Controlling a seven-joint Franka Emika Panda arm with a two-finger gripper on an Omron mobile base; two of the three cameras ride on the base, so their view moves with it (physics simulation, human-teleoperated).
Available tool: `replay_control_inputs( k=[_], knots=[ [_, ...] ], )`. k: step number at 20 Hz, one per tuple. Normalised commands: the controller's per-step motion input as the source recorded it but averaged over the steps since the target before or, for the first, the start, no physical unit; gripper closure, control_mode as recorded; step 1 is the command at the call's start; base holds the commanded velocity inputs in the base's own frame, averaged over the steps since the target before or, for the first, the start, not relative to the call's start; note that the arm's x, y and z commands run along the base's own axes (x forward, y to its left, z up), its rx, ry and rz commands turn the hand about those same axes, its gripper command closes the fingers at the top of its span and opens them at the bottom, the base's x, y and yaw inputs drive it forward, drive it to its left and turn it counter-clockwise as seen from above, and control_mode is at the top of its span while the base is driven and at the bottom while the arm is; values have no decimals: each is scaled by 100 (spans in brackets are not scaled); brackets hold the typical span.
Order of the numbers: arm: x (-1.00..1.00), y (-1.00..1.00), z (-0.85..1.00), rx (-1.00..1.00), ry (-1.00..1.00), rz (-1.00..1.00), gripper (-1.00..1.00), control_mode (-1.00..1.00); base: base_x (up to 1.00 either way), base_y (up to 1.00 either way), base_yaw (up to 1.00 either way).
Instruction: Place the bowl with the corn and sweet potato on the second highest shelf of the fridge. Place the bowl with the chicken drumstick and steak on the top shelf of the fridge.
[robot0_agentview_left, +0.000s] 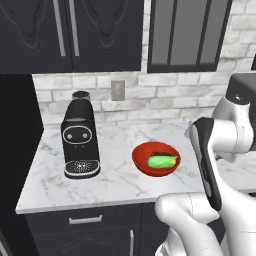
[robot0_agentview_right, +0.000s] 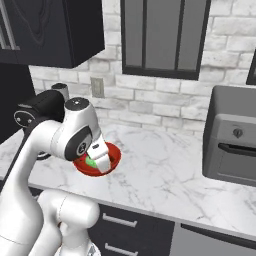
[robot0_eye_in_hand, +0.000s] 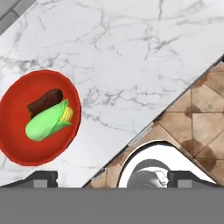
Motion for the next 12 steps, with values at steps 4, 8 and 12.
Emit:
replay_control_inputs(
  k=[4,8,12],
  knots=[
    [70,-14,-45,5,-4,0,-100,-100,0,0,0],
    [70,0,-38,3,0,0,-100,-100,0,0,0],
    [49,0,-24,7,0,3,-100,-100,0,0,0]
  ],
)
